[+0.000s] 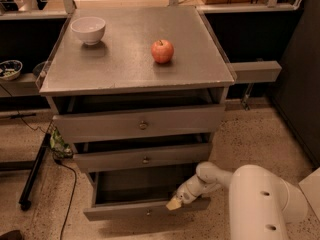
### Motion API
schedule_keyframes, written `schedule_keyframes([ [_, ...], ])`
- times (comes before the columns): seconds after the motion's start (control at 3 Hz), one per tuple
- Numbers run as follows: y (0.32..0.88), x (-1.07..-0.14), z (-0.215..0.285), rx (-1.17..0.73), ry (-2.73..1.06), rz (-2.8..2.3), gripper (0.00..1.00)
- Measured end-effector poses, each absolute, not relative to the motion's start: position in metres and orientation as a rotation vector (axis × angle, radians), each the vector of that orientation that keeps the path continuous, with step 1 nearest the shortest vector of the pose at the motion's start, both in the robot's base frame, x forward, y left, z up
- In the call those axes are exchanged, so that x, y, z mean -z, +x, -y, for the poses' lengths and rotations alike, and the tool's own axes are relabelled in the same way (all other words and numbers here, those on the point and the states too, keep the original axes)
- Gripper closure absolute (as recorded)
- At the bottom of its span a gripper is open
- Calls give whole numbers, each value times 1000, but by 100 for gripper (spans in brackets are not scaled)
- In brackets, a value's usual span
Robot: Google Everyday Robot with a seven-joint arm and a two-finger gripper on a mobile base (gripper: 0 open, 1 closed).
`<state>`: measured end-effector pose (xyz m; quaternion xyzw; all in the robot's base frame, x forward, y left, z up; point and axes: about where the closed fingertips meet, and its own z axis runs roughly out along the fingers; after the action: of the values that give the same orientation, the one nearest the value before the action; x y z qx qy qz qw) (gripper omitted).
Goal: Open bottom drawer
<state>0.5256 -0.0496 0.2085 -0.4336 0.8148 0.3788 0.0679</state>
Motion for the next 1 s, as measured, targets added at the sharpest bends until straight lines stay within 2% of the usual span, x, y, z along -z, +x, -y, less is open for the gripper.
schedule_keyframes([
  [0.33, 526, -208, 50, -1141, -1306, -2455, 96],
  [1.0, 533, -209, 56, -1142, -1306, -2455, 100],
])
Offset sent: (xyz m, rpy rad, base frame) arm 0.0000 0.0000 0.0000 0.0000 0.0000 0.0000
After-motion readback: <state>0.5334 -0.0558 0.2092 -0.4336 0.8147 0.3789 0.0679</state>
